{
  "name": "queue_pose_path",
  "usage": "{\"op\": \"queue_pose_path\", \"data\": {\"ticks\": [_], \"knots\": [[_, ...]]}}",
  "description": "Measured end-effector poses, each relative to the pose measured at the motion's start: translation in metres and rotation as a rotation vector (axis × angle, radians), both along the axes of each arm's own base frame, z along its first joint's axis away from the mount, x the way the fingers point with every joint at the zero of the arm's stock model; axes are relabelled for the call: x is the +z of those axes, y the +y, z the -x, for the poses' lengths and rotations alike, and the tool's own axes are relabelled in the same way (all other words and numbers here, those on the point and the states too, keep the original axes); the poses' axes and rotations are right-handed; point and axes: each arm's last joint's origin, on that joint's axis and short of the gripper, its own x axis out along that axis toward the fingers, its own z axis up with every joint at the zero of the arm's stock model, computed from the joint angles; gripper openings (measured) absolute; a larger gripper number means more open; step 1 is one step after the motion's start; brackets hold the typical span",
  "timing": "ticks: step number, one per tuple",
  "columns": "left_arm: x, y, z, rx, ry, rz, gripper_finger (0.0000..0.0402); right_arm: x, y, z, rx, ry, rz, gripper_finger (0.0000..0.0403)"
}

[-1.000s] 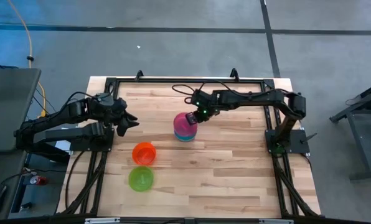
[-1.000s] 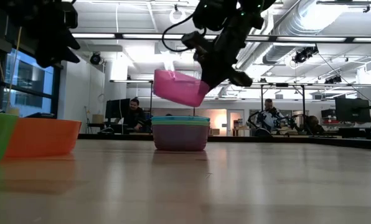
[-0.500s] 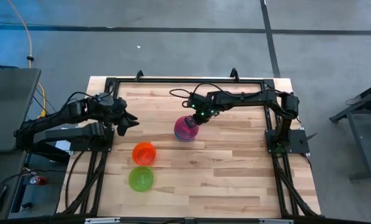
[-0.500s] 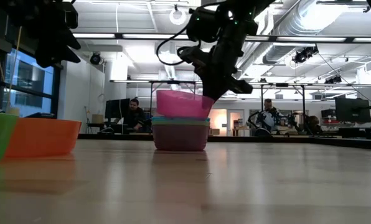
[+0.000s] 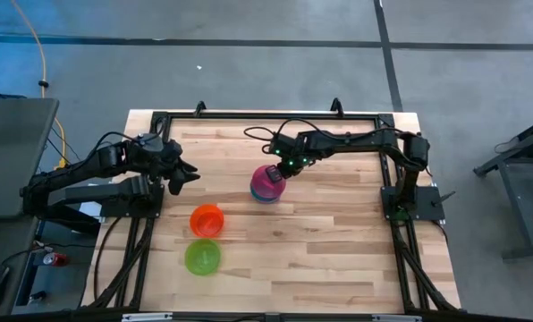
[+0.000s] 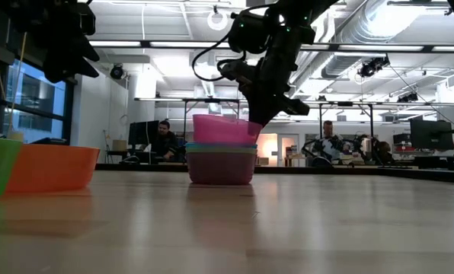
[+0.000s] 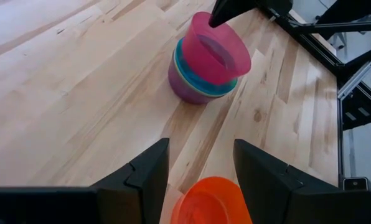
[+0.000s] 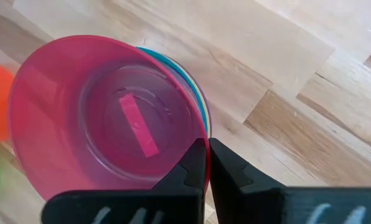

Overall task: Nest bowls inside each other
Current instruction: Stack the pink bowl on top of the blue bowl, then stack the orange bowl on top of the pink bowl

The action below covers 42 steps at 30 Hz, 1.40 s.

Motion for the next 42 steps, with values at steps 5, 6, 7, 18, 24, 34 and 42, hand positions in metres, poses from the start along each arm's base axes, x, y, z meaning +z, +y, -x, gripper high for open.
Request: {"op": "queue_pose_path", "data": {"ticks": [5,6,7,18,24,34,42], "knots": [[0.000,0.000,0.000,0.002,-0.001,0.002,0.0168,-0.010,0.003,-0.005,0.031,0.003,-0.065,0.0007],[0.000,0.000,0.000,0.002,-0.001,0.002,0.0168,-0.013,0.004,-0.006,0.040,0.002,-0.084,0.0013],[0.000,0.000,0.000,0.002,-0.001,0.003,0.0168,-0.016,0.005,-0.008,0.046,0.007,-0.097,0.0020],[0.000,0.000,0.000,0.002,-0.001,0.003,0.0168,-0.019,0.007,-0.009,0.040,0.015,-0.090,0.0113],[0.000,0.000,0.000,0.000,0.000,0.000,0.0168,-0.010,0.006,-0.012,0.045,0.002,-0.074,0.0120],[-0.005,-0.002,0.004,0.001,0.062,0.023,0.0168,0.005,0.005,-0.011,0.093,0.055,-0.027,0.0120],[-0.006,-0.002,0.005,0.006,0.084,0.030,0.0168,-0.002,0.005,-0.008,0.081,0.078,-0.015,0.0118]]}}
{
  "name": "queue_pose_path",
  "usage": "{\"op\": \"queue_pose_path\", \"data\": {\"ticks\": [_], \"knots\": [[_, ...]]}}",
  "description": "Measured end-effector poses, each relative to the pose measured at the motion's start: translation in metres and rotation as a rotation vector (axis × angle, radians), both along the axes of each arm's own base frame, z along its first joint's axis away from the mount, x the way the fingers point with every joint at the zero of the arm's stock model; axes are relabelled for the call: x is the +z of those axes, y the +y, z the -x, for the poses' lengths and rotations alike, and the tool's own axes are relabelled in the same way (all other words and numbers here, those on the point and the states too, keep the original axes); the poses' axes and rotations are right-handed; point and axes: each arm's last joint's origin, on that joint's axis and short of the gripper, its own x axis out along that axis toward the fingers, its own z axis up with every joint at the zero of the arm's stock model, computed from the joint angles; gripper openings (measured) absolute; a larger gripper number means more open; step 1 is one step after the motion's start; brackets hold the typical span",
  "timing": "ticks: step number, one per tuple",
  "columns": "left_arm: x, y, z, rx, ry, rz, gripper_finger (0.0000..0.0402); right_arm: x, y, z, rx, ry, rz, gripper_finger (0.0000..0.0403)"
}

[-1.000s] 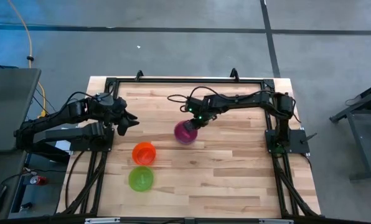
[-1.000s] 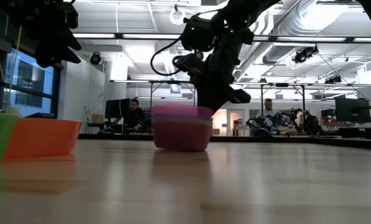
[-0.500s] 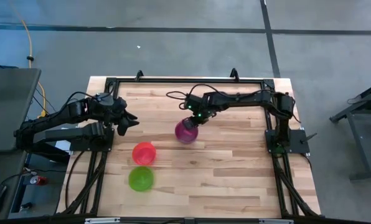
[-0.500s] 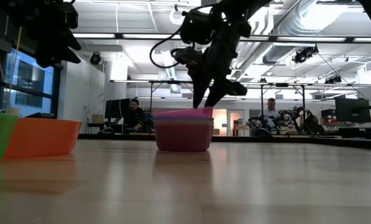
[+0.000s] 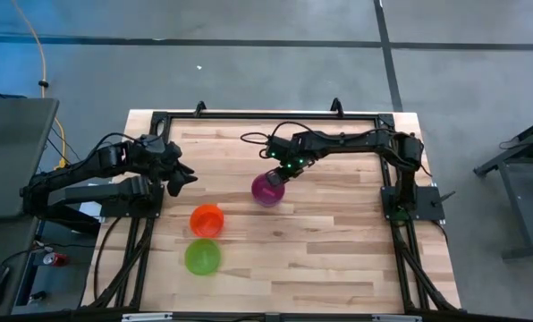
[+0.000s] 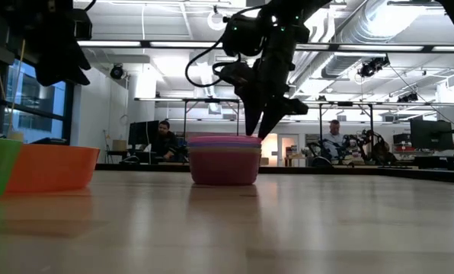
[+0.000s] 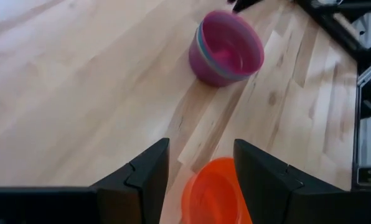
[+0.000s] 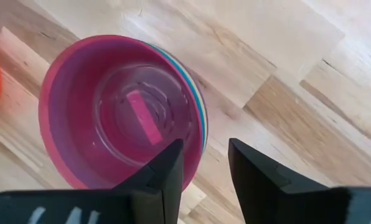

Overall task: Nest bowls inside each other
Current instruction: Stack the orange bowl on top of the pink bowl

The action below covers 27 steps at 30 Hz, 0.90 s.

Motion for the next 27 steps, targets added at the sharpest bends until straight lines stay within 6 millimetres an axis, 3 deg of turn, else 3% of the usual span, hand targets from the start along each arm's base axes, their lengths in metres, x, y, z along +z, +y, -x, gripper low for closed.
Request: {"op": "queue_pose_path", "data": {"ticks": [5,13,27], "knots": [[-0.011,-0.005,0.005,-0.079,0.137,0.084,0.0168,0.013,0.007,-0.003,0.077,-0.054,0.031,0.0120],[-0.019,-0.010,0.003,-0.092,0.259,0.132,0.0168,0.067,0.029,-0.007,0.268,-0.280,0.173,0.0119],[-0.032,-0.021,-0.034,-0.169,0.370,0.124,0.0168,0.148,0.066,0.012,0.521,-0.656,0.444,0.0119]]}}
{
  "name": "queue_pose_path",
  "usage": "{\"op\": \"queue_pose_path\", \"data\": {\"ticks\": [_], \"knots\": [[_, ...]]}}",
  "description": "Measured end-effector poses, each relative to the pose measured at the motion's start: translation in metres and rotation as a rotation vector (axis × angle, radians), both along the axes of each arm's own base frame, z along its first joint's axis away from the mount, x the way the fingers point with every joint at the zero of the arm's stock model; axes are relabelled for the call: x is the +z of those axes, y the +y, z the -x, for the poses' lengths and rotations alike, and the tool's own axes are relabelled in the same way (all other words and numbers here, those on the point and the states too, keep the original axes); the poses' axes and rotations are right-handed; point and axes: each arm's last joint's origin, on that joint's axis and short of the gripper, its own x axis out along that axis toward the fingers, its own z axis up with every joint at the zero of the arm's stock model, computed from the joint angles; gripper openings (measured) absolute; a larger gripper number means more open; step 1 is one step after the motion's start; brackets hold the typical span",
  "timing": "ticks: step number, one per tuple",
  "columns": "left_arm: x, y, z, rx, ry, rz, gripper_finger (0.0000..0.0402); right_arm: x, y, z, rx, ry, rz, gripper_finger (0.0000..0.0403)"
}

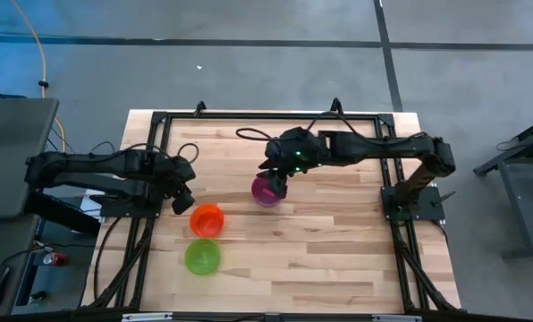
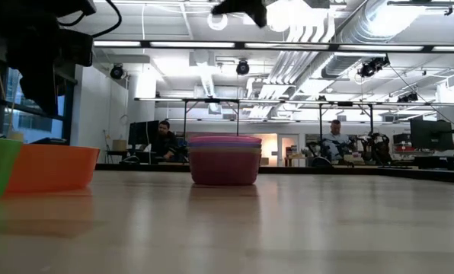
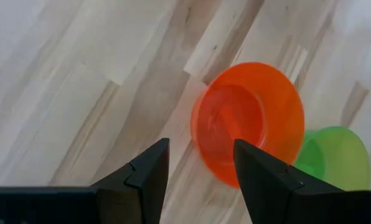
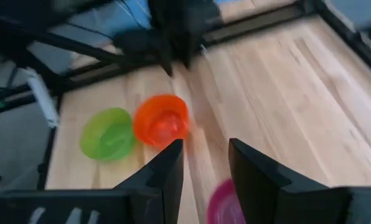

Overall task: Nest bowls inside each other
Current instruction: Stack the orange bowl on top of the pink bowl

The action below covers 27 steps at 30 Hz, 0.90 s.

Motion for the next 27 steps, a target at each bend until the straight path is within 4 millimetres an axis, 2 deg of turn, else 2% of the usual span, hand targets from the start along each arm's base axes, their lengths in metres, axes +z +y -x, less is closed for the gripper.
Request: {"op": "queue_pose_path", "data": {"ticks": [10,19,27], "knots": [[-0.020,-0.017,-0.028,-0.121,0.119,-0.032,0.0168,0.024,0.004,0.018,0.040,-0.081,0.050,0.0119],[-0.040,-0.027,-0.049,-0.171,0.188,-0.059,0.0168,0.024,0.004,0.020,0.052,-0.074,0.054,0.0119],[-0.048,-0.027,-0.054,-0.145,0.234,-0.061,0.0168,0.024,0.005,0.020,0.046,-0.072,0.035,0.0119]]}}
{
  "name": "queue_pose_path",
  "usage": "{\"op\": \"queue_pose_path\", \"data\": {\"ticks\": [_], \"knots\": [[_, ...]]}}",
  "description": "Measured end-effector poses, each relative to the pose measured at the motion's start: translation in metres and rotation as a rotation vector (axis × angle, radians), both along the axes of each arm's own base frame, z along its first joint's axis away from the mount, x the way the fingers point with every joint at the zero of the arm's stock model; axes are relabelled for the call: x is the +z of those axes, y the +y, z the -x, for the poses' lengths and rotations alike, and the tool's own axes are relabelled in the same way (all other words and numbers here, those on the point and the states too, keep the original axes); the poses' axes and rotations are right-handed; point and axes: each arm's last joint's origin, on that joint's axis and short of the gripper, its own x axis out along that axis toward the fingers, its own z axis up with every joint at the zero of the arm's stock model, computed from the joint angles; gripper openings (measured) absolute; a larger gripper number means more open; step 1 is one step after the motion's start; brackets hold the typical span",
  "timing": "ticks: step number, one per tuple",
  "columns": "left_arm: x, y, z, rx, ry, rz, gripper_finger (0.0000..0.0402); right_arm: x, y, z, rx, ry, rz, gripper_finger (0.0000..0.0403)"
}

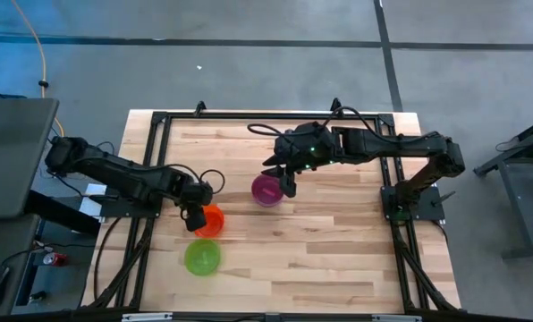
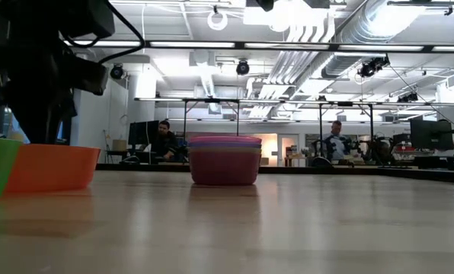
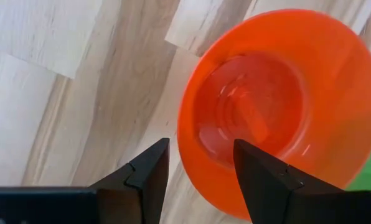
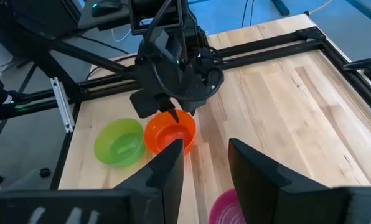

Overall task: Nest bowls inside each other
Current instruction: Stack the orange bowl on top of the pink bowl

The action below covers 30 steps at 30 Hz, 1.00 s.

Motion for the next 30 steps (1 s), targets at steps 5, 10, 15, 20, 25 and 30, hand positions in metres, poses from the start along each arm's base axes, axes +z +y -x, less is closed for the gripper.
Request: {"op": "queue_pose_path", "data": {"ticks": [5,10,15,20,25,30], "knots": [[-0.001,0.001,0.000,0.011,0.005,-0.025,0.0168,-0.001,0.001,0.000,-0.007,0.007,-0.020,0.0119],[-0.001,0.002,0.000,0.030,0.007,-0.036,0.0151,-0.001,0.005,0.000,0.001,0.010,-0.023,0.0119],[-0.001,0.002,0.000,0.033,0.006,-0.043,0.0120,-0.001,0.010,0.000,0.005,0.010,-0.027,0.0119],[-0.001,0.002,0.000,0.043,0.006,-0.053,0.0095,-0.001,0.014,0.000,0.010,0.010,-0.033,0.0119],[-0.001,0.002,0.000,0.046,0.007,-0.052,0.0070,-0.001,0.017,0.000,0.010,0.011,-0.038,0.0119],[-0.001,0.003,0.000,0.054,0.011,-0.056,0.0032,-0.001,0.020,0.001,-0.007,0.010,-0.025,0.0119]]}}
